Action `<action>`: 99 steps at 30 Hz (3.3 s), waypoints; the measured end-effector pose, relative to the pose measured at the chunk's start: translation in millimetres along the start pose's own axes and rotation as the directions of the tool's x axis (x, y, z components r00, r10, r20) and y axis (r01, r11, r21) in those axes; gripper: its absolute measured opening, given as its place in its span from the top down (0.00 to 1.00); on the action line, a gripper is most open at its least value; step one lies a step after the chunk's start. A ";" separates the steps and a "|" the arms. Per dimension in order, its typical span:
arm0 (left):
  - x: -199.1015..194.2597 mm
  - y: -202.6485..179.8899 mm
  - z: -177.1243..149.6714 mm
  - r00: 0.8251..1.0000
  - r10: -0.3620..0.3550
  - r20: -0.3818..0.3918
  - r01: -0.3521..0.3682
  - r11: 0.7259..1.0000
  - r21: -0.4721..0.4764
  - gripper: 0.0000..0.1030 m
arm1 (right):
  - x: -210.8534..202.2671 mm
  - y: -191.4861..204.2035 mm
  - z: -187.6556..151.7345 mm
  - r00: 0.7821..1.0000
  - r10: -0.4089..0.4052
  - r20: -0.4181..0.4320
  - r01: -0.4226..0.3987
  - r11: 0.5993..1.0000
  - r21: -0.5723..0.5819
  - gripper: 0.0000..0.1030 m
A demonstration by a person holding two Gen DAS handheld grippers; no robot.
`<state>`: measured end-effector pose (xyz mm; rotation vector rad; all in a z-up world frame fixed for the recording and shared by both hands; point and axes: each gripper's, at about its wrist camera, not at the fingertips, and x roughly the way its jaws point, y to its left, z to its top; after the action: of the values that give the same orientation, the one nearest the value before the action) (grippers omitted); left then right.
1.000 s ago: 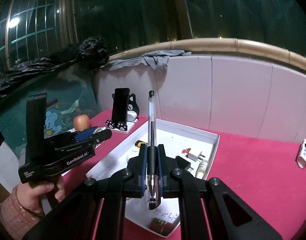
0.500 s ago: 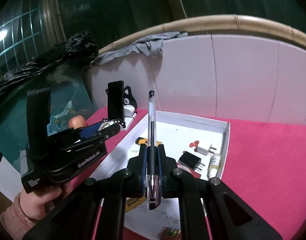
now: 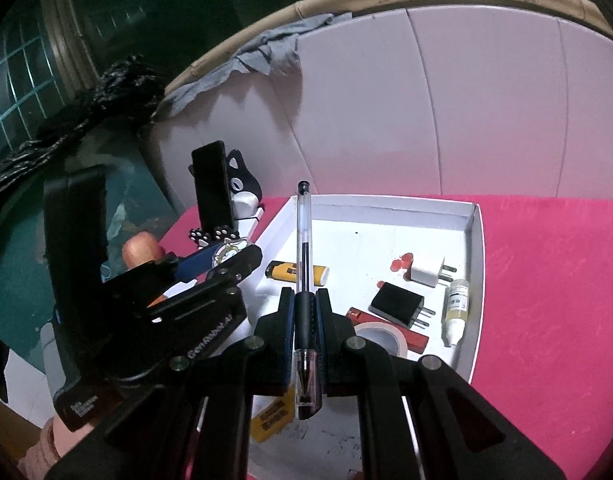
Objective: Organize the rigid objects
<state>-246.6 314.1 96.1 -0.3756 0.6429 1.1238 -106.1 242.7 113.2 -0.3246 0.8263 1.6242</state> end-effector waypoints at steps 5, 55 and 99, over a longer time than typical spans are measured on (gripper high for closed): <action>13.8 -3.9 -1.5 1.000 0.015 -0.023 -0.015 1.000 0.015 0.69 | 10.9 -5.6 -1.4 1.000 -0.010 -0.020 0.011 1.000 0.027 0.93; -31.7 -15.3 -27.9 0.998 0.056 0.018 -0.052 0.988 -0.147 0.09 | -34.7 -17.3 -44.1 0.947 -0.265 0.182 0.282 0.957 -0.074 0.00; -189.6 -70.9 -63.2 0.986 0.006 0.167 0.003 0.998 -0.056 0.09 | -155.1 -33.5 -88.0 0.883 -0.280 0.377 0.297 0.955 0.012 0.00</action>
<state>-253.0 114.6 167.7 -0.3249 0.4643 1.1633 -58.2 69.3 136.9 -0.1508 0.4243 1.3655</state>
